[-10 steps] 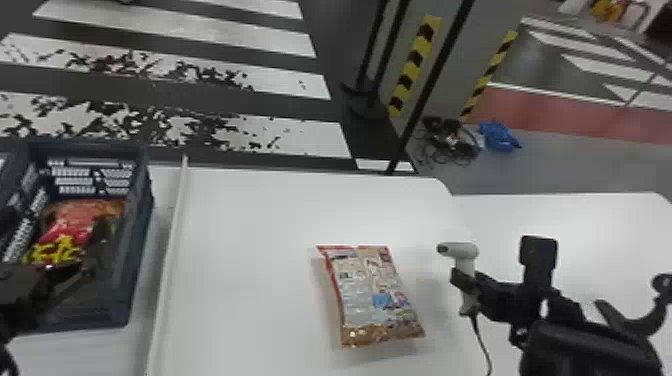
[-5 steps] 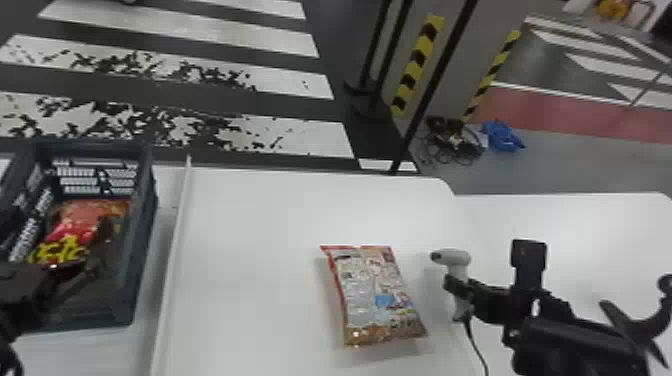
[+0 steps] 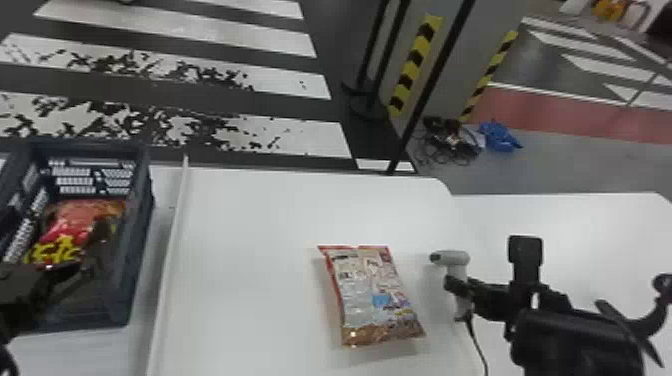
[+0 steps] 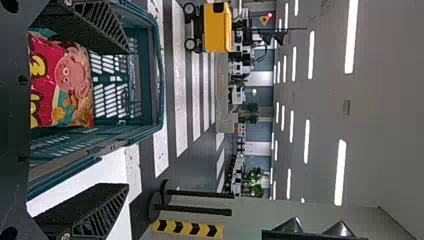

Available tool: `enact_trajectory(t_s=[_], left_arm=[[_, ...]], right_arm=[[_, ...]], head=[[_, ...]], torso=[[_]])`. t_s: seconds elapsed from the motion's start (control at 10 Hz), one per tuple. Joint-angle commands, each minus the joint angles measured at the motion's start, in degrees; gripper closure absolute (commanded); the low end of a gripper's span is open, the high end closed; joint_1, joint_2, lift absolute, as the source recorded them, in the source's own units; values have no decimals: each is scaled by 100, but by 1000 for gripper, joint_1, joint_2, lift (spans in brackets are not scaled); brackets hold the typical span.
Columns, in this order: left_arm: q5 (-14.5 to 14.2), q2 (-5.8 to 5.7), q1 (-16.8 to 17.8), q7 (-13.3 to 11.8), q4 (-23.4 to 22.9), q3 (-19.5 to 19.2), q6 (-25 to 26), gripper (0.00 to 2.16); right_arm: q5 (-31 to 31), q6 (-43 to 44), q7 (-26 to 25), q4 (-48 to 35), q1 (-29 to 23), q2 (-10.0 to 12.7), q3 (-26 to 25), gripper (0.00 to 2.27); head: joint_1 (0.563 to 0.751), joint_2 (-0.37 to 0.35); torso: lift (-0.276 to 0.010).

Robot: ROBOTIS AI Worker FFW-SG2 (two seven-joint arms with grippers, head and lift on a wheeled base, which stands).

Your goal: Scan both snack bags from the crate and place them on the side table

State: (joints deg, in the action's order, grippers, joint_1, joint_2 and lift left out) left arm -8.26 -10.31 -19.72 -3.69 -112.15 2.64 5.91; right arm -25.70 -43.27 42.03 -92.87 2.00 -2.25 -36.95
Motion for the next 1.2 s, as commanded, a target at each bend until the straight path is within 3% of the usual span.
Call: enact_trajectory(t_s=[0.0,0.1,0.2,0.3,0.4,0.5,0.6,0.8,1.1], left_arm=[[9,3,-6,0,0,0,3,39],[9,3,-6,0,0,0,3,39],[17,3,-6,0,0,9,3,39],[17,3,3,0,0,9,3,39],[17,3,3,0,0,18,3,39],[17,3,3,0,0,26,3,39],[17,3,3,0,0,26,3,39],[17,3,3,0,0,35,3,39],[17,-6,3,0,-9,44,3,39]], right_arm=[[-40,6,-11,50,28,-4,-5,2199],[-40,6,-19,68,37,-4,-31,1976],[-40,-29,-28,68,37,-4,-84,1534],[-66,-64,-28,76,64,-4,-102,1369],[-84,-82,-28,76,64,-4,-110,1028],[-84,-99,-28,68,64,-4,-128,248],[-101,-117,-55,59,64,-4,-154,80],[-110,-240,-90,-12,64,32,-251,66],[171,-1330,68,-943,-95,111,-277,66]], head=[[695,-329],[695,-331],[695,-332],[695,-336],[695,-338],[695,-342],[695,-345],[695,-350],[695,-350]], torso=[[-98],[-98],[-98],[-98],[-98],[-98],[-98],[-98],[-98]])
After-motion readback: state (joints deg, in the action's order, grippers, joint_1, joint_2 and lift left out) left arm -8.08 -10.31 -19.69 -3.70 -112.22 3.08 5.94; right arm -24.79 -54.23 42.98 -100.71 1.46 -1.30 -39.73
